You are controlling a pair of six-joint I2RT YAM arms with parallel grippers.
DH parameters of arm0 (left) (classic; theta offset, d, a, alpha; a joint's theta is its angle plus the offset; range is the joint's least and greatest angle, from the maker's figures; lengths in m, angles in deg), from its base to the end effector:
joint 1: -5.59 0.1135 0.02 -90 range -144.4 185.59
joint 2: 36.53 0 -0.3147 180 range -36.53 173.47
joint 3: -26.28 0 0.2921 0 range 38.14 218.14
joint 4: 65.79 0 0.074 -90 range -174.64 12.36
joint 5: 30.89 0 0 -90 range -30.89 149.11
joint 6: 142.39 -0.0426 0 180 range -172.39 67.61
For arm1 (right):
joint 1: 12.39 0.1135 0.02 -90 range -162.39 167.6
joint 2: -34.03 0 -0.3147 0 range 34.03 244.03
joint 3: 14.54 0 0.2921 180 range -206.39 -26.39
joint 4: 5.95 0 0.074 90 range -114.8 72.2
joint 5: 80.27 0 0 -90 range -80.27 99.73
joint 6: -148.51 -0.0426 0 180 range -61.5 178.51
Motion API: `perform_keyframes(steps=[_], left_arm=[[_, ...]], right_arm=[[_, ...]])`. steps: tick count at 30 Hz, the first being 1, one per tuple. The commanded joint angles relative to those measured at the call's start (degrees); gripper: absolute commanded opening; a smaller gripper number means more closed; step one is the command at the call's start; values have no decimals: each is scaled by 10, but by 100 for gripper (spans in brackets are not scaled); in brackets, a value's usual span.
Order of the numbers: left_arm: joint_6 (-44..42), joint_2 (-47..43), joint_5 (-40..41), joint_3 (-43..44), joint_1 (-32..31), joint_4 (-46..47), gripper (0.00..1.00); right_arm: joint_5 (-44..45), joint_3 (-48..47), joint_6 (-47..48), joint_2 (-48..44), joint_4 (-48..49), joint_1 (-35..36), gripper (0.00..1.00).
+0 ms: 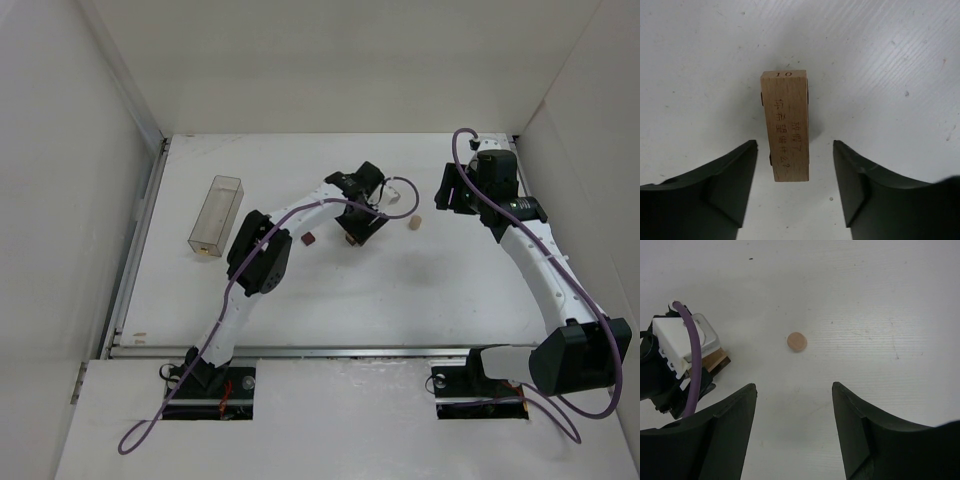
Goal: Build the wood block tower
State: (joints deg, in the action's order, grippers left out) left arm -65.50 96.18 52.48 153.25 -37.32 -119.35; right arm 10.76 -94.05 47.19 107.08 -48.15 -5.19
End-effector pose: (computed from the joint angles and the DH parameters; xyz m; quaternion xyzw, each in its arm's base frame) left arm 0.4240 -0.4009 0.2155 0.4656 0.8428 -0.1218 0.2410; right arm 0.3108 0.0385 0.3793 0.0361 0.8892 0.0655 0.4513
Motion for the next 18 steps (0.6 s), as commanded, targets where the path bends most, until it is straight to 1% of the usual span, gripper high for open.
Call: perform_keyframes(steps=[1,3,7,11,12,16,17,18], left_arm=[[-8,-14,-13,1,5,-17,63],[-15,-14,-13,1,5,-22,66],[-25,-14,-6,1,11,-22,65],[-37,-14,-6,-10,16,-34,58],[-42,-14,-6,-15,16,-34,53],[-53,-14,0,-21,16,-27,43],[-58,-14,0,-21,16,-27,38],[-58,-14,0,-21,16,-21,36]], right_arm=[[4,-1,8,-9,30,2,68],[4,-1,8,-9,30,2,68],[4,-1,8,-9,30,2,68],[4,-1,8,-9,30,2,68],[4,-1,8,-9,30,2,68],[4,-1,8,-4,30,2,68],[4,-1,8,-4,30,2,68],[4,-1,8,-4,30,2,68]])
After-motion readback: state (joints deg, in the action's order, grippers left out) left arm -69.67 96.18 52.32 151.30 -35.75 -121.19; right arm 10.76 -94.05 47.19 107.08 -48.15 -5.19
